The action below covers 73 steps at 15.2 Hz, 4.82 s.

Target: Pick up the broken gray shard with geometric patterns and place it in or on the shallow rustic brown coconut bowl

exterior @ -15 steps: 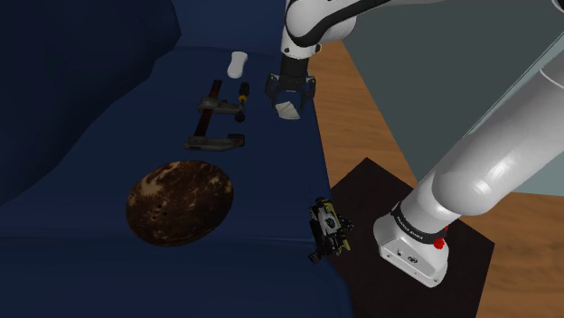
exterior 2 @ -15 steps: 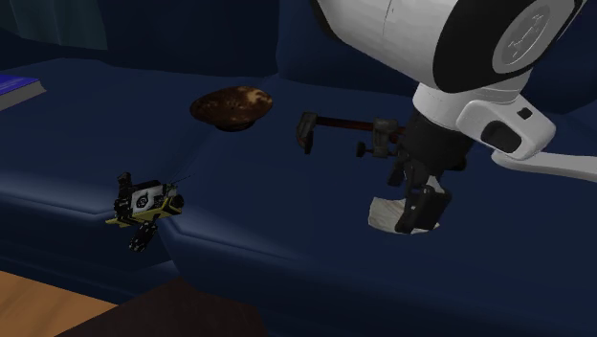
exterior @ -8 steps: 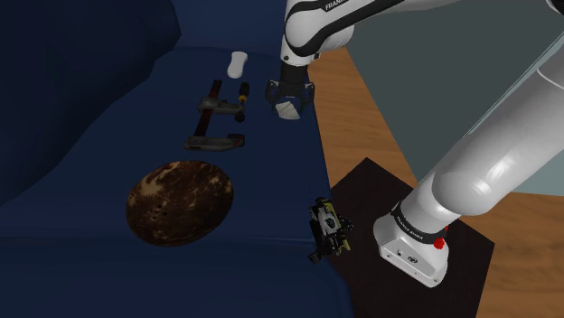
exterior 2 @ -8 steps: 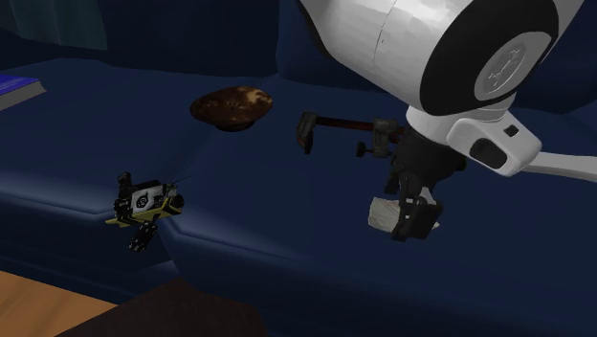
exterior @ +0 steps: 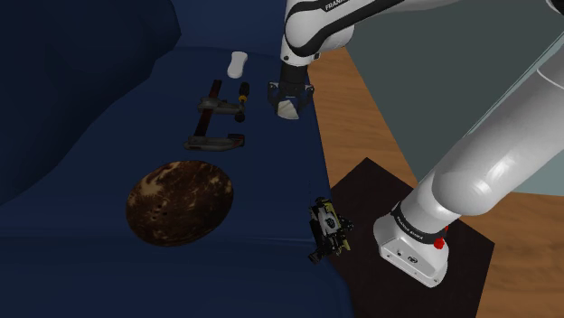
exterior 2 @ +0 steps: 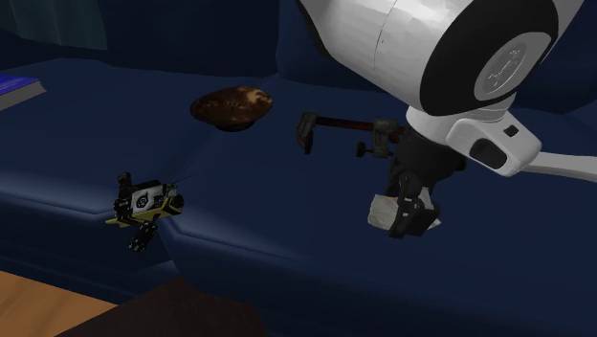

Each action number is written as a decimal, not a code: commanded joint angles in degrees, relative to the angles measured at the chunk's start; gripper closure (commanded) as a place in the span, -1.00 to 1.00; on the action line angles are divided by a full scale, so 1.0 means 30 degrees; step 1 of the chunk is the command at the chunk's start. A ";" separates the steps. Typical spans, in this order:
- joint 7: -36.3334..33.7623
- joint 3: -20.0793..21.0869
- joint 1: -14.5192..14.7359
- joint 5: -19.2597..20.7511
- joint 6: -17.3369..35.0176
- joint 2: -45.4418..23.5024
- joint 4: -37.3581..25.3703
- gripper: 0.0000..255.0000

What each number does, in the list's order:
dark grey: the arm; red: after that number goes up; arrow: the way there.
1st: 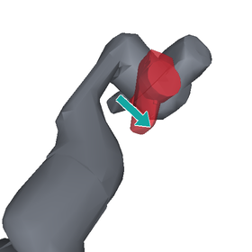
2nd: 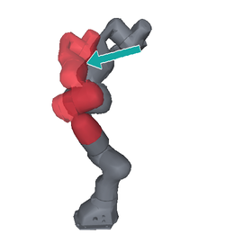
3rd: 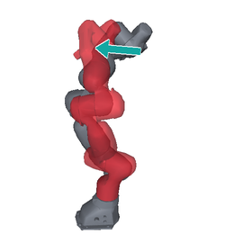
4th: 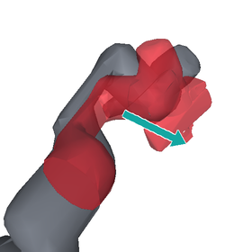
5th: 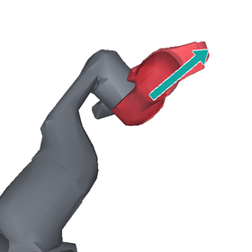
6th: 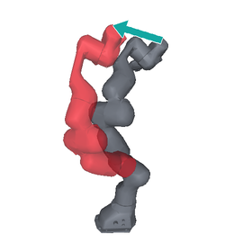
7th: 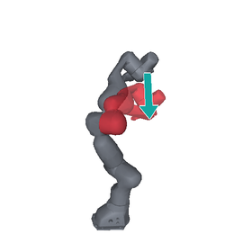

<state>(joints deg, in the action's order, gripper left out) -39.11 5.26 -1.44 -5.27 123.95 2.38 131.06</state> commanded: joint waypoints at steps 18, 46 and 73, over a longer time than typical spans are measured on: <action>-0.0149 -0.0056 -0.0034 0.0027 -0.3093 0.1415 -0.1684 1.00; -0.7961 0.4641 0.3462 -0.1318 -0.4883 0.2287 -0.3414 1.00; -1.6412 0.8629 0.7112 0.1189 -0.1976 -0.3838 -0.6913 1.00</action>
<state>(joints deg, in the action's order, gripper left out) -88.32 31.17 19.86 -1.84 117.32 -8.88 109.86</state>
